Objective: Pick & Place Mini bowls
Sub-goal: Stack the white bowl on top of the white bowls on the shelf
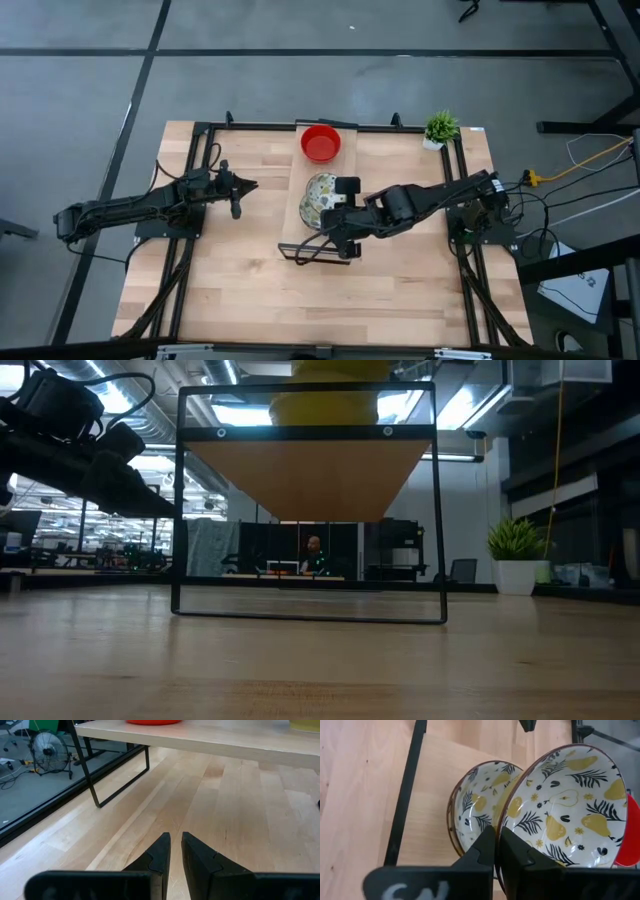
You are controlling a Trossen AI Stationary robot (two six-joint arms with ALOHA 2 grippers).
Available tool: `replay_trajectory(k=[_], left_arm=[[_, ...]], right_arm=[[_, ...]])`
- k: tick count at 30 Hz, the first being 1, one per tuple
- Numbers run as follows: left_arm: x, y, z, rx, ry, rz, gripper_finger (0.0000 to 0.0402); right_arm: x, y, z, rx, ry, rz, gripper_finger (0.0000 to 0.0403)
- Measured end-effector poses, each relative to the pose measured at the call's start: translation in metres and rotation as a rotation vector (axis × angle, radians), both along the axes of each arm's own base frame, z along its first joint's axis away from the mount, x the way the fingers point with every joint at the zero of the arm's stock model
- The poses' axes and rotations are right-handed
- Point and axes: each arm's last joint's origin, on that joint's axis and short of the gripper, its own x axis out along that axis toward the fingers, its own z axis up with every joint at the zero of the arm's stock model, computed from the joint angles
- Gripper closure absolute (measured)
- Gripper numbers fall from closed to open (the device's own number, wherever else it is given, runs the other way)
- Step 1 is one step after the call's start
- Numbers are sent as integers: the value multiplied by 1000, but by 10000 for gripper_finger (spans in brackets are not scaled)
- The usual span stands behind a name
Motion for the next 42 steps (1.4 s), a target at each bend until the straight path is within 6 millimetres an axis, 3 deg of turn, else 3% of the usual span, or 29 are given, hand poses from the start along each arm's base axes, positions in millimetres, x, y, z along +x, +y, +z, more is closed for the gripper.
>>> replay_trajectory(k=[18, 42], left_arm=[[0, 0, 0, 0, 1, 0, 359], [0, 0, 0, 0, 0, 0, 359]], right_arm=[[8, 5, -14, 36, 61, 32, 390], [9, 6, -15, 53, 61, 37, 368]])
